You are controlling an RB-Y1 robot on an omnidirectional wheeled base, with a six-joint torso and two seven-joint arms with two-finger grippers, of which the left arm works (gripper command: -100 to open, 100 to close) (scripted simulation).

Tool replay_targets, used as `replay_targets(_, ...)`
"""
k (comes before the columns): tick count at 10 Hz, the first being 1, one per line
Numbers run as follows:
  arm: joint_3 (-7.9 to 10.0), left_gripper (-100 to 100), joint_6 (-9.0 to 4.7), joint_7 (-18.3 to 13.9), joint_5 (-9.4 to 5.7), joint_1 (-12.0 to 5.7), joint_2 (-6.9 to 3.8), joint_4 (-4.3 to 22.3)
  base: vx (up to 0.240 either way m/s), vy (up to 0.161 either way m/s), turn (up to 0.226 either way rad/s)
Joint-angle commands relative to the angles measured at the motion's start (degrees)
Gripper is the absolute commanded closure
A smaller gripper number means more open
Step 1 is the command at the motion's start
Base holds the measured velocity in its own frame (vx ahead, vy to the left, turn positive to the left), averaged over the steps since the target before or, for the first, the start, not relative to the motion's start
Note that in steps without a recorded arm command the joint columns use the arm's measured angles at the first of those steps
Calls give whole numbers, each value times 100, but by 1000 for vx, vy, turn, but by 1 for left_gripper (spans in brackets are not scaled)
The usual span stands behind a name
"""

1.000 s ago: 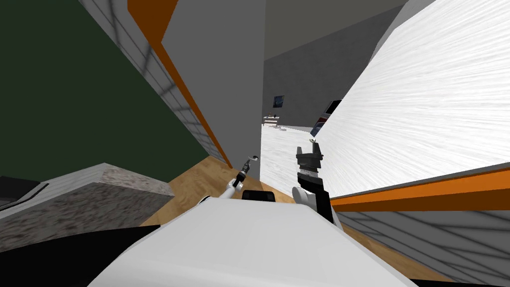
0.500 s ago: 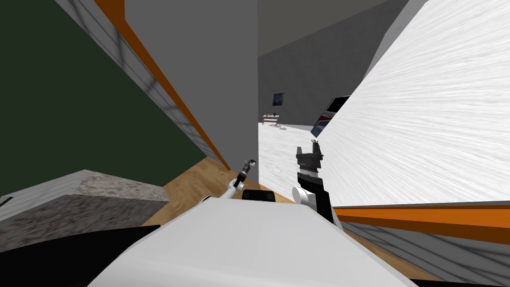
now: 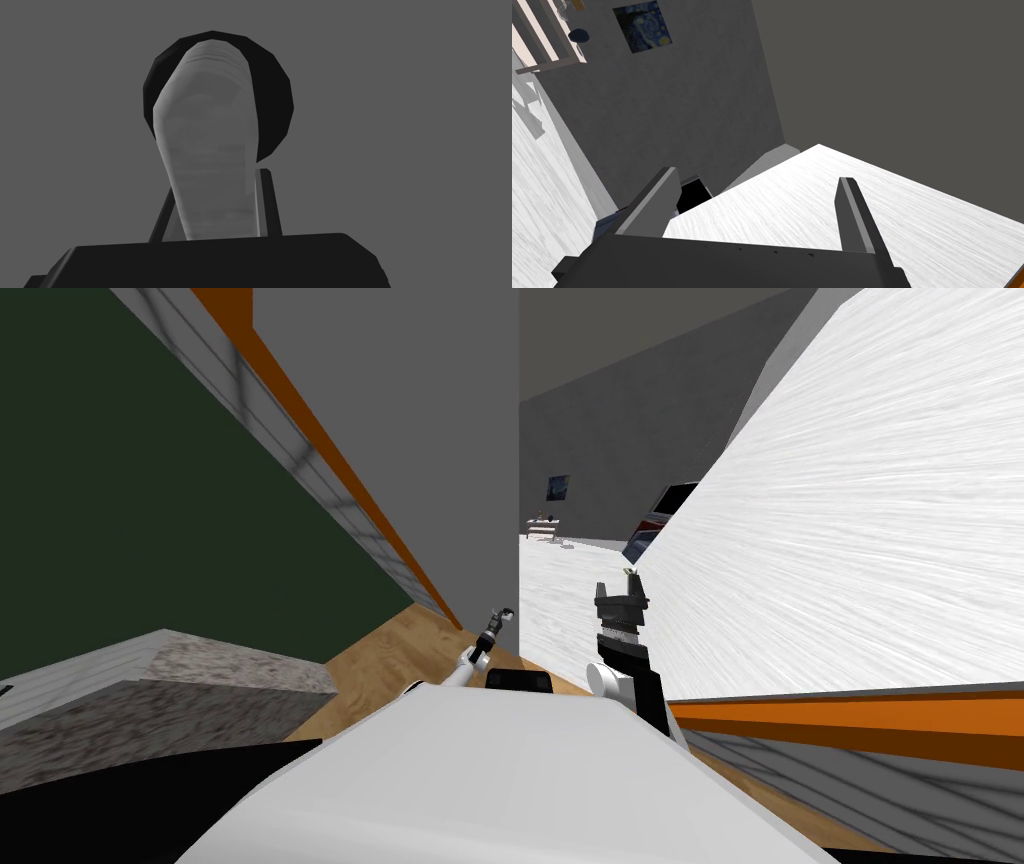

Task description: Push the door open

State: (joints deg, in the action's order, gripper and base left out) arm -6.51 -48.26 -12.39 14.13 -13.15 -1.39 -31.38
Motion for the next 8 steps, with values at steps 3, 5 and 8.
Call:
replay_targets(3,140,100,13,81,-97,8,-121,0,123,-79,30)
replay_targets(5,188,100,18,109,-130,11,-152,0,129,-77,19)
replay_targets(8,358,100,34,207,-248,21,-239,-1,139,-109,51)
